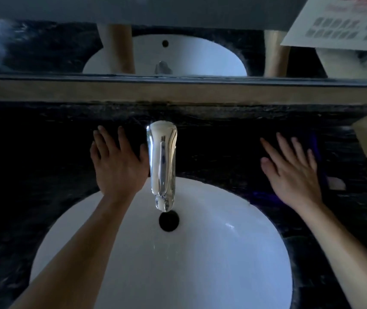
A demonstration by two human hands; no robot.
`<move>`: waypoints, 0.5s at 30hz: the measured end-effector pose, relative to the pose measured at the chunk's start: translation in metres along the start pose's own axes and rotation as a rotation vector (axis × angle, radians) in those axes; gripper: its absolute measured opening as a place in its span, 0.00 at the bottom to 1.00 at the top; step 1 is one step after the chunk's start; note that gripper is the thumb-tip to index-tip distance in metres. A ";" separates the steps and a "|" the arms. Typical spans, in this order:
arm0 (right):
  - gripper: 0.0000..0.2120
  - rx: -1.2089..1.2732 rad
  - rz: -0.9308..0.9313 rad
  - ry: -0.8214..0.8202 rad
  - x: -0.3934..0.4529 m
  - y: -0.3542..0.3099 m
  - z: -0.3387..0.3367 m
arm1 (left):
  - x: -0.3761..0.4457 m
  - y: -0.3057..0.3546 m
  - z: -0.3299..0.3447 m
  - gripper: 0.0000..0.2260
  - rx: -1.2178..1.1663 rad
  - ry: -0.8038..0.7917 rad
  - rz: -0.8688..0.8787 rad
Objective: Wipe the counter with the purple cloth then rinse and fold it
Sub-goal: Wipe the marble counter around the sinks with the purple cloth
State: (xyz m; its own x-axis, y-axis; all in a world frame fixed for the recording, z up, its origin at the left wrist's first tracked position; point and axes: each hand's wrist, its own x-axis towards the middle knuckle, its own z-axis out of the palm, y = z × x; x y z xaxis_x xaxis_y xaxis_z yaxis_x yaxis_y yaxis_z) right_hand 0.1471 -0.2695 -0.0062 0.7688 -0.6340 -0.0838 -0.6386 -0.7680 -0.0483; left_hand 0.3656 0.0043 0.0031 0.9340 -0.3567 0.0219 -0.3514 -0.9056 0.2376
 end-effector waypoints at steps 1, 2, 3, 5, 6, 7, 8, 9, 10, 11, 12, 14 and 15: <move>0.29 -0.007 0.059 -0.003 -0.001 -0.005 0.001 | 0.000 0.000 0.000 0.51 -0.003 0.005 -0.002; 0.30 -0.013 0.105 0.005 0.001 -0.018 0.002 | 0.000 0.001 0.000 0.51 -0.009 0.000 0.000; 0.30 -0.018 0.122 0.007 0.004 -0.038 0.004 | 0.000 0.001 0.000 0.51 -0.013 -0.008 0.002; 0.30 -0.036 0.020 0.022 0.008 -0.090 0.007 | 0.000 0.001 0.001 0.51 -0.004 -0.014 0.003; 0.29 -0.037 -0.048 0.049 0.010 -0.116 0.011 | 0.001 0.001 0.000 0.51 -0.002 -0.016 0.005; 0.29 -0.023 -0.091 0.072 0.010 -0.139 0.014 | 0.001 0.002 0.000 0.50 -0.004 -0.018 0.007; 0.29 -0.003 -0.116 0.075 0.010 -0.158 0.016 | 0.000 0.002 0.000 0.50 -0.010 -0.019 0.009; 0.28 0.009 -0.138 0.058 0.009 -0.172 0.017 | -0.001 0.001 -0.001 0.51 -0.013 -0.020 0.009; 0.28 0.015 -0.170 0.039 0.009 -0.177 0.019 | -0.001 0.001 0.000 0.51 -0.009 -0.023 0.012; 0.28 0.026 -0.221 0.032 0.010 -0.174 0.019 | 0.000 0.001 -0.001 0.51 -0.006 -0.023 0.020; 0.27 0.038 -0.286 0.044 0.011 -0.163 0.018 | -0.001 0.001 -0.001 0.52 -0.007 -0.024 0.026; 0.26 0.028 -0.370 0.053 0.017 -0.125 0.013 | -0.003 -0.001 -0.003 0.52 -0.015 -0.030 0.028; 0.25 0.019 -0.342 0.040 0.019 -0.098 0.011 | -0.002 -0.001 -0.003 0.52 -0.014 -0.029 0.033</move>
State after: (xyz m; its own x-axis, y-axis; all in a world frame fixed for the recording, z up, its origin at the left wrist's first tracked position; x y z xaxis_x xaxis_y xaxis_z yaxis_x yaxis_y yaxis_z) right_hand 0.2239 -0.2057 -0.0142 0.9390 -0.3432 -0.0206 -0.3437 -0.9352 -0.0850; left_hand 0.3638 0.0063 0.0057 0.9196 -0.3929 0.0019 -0.3807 -0.8899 0.2512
